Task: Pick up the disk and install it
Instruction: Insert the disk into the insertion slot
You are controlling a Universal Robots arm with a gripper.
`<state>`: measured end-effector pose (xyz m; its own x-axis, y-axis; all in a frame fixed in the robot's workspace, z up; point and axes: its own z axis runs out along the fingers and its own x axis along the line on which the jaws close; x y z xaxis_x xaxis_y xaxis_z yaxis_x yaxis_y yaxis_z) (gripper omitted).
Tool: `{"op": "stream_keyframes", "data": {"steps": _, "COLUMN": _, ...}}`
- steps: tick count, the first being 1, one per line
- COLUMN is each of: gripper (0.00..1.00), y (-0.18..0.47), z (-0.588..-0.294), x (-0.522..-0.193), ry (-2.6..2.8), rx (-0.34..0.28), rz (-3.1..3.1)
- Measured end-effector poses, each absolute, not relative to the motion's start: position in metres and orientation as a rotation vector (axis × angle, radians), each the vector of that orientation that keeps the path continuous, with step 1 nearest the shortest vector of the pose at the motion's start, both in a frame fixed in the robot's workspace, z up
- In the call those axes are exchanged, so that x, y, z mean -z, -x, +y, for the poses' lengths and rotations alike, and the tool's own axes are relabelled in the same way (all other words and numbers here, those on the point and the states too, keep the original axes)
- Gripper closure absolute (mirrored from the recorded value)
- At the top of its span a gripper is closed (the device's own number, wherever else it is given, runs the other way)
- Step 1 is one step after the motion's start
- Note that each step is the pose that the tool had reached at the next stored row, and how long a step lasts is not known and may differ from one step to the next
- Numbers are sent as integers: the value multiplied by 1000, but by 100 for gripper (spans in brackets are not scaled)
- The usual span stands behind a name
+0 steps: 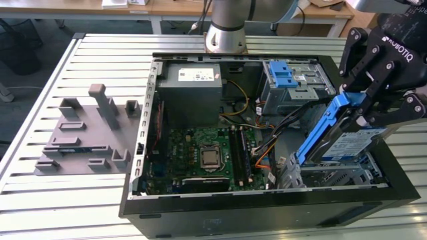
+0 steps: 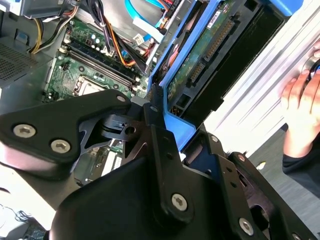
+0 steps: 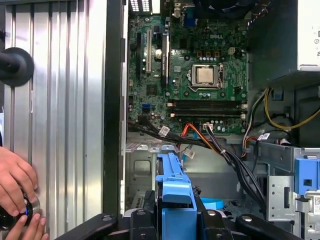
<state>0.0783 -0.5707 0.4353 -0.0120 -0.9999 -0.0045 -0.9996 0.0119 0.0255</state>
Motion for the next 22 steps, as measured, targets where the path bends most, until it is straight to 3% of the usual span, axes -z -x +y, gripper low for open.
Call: {"op": "stream_keyframes", "data": {"steps": 22, "gripper": 63, "y": -78, "z": -571, "x": -423, "ry": -2202, "rx": 33, "rz": -2219}}
